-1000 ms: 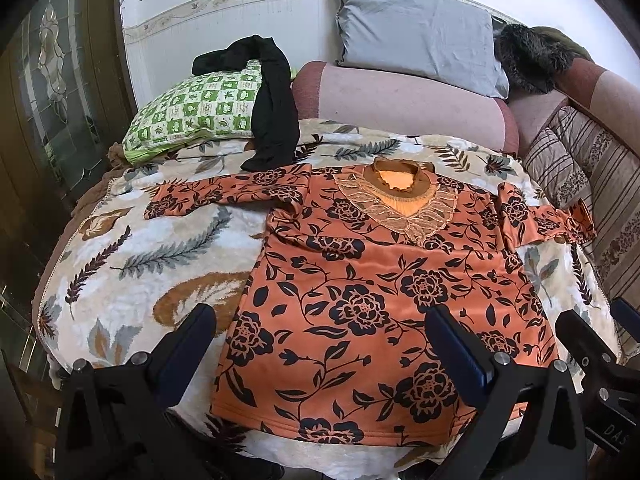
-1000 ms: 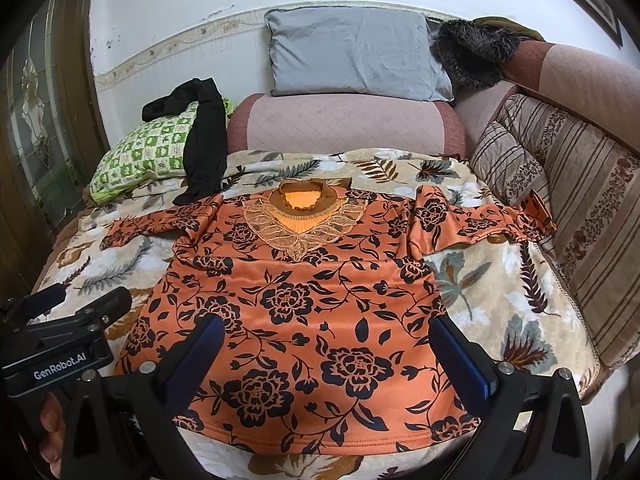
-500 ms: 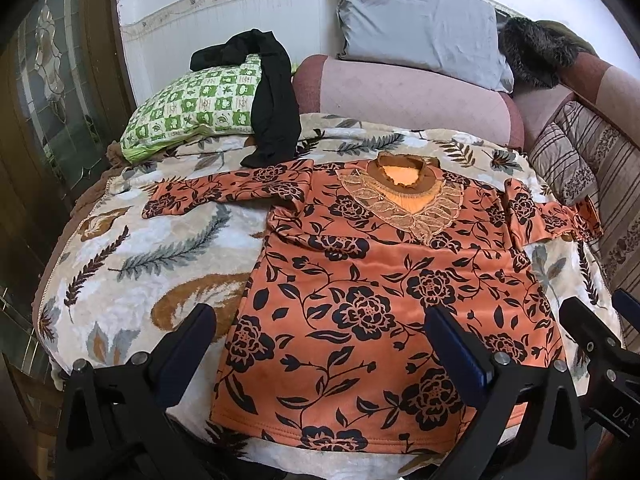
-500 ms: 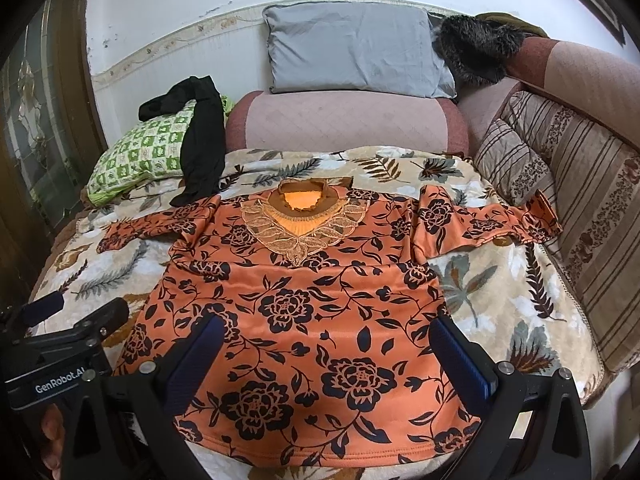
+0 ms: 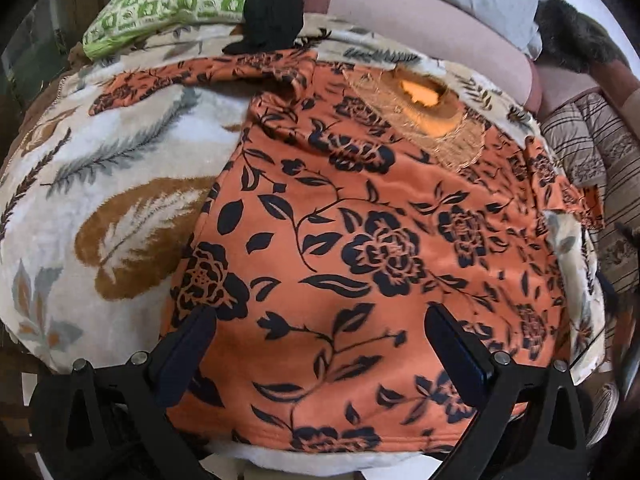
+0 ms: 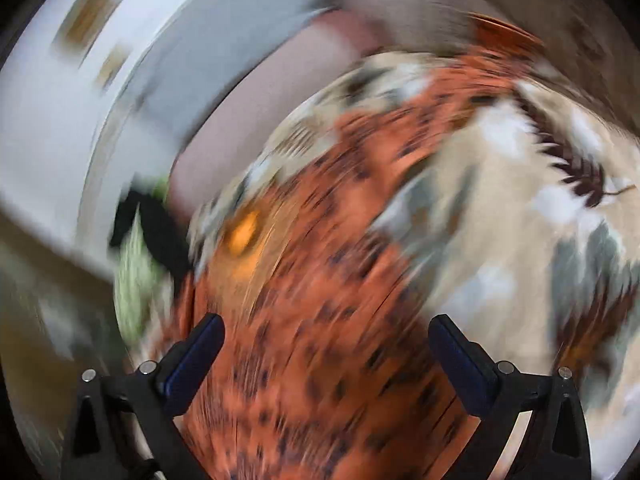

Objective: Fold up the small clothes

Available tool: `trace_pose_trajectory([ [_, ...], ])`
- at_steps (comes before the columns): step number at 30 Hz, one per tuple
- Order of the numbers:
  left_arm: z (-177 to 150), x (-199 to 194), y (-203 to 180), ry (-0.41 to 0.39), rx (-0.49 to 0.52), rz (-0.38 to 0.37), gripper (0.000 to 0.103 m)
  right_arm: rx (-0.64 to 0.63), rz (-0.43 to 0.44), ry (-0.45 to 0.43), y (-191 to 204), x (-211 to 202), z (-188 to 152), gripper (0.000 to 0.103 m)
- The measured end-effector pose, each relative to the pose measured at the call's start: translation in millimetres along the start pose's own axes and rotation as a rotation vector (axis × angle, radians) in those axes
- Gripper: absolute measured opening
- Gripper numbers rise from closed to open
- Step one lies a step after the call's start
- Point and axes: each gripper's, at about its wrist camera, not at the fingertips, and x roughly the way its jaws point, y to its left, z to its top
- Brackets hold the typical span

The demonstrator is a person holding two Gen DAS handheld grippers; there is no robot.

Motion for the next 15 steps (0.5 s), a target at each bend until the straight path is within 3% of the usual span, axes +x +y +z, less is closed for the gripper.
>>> trace_pose_trajectory([
  [4, 6.4, 15.6, 6.4, 0.014, -0.025, -0.029, 0.103, 0.303, 0.074, -0.081, -79.8, 27.1, 94.1, 0.101],
  [7, 12.3, 25.6, 8.5, 0.006, -0.036, -0.027, 0.103, 0.403, 0.119, -0.108, -109.9, 50.7, 139.9, 0.099],
  [12, 22.2, 38.7, 8.5, -0.011, -0.049, -0.045, 0.103, 0.485, 0.120, -0.081, -131.2, 96.2, 171.5, 0.091],
  [15, 23.6, 44.6, 6.6, -0.002, -0.040, -0.046, 0.103, 0.469, 0.108, -0.131, -131.8, 102.4, 188.9, 0.084],
])
